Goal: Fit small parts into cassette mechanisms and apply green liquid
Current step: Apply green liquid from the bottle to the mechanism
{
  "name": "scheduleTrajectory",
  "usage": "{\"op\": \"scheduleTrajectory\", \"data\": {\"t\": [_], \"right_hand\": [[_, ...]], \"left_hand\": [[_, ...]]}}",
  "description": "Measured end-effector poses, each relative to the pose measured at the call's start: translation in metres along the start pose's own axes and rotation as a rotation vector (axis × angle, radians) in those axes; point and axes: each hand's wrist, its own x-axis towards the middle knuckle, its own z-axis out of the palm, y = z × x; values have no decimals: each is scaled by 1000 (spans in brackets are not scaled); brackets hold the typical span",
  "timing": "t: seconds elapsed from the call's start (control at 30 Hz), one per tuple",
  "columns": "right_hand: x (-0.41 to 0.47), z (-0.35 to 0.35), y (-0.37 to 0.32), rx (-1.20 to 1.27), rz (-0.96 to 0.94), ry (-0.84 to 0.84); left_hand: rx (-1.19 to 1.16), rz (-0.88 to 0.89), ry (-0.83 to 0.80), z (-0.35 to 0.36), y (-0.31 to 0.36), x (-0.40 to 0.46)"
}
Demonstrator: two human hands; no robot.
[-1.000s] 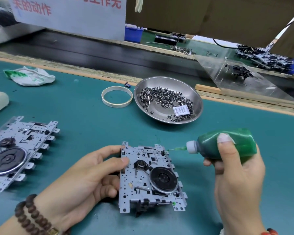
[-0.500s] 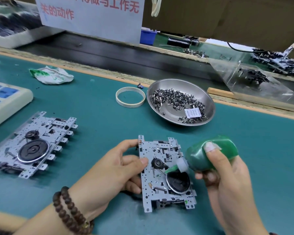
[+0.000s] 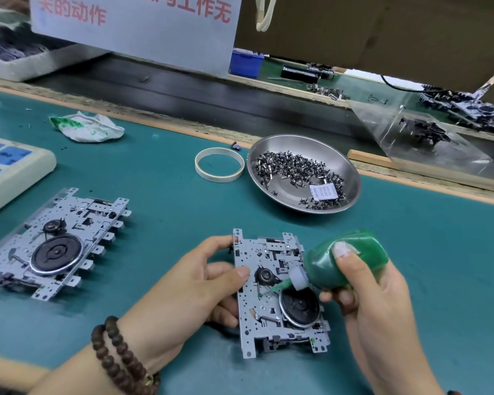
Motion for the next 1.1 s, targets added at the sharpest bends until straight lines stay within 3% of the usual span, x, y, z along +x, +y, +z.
{"op": "scheduleTrajectory", "data": {"t": [0.57, 0.7, 0.9, 1.1], "right_hand": [[-2, 2, -1, 16, -46, -17], [0, 2, -1, 24, -13, 22], [8, -8, -2, 222, 77, 160], [10, -8, 1, 176, 185, 189]], "left_hand": [[9, 2, -19, -1, -1, -1], [35, 11, -21, -1, -2, 0], [54, 20, -100, -2, 1, -3], [106, 19, -120, -7, -2, -4]]}}
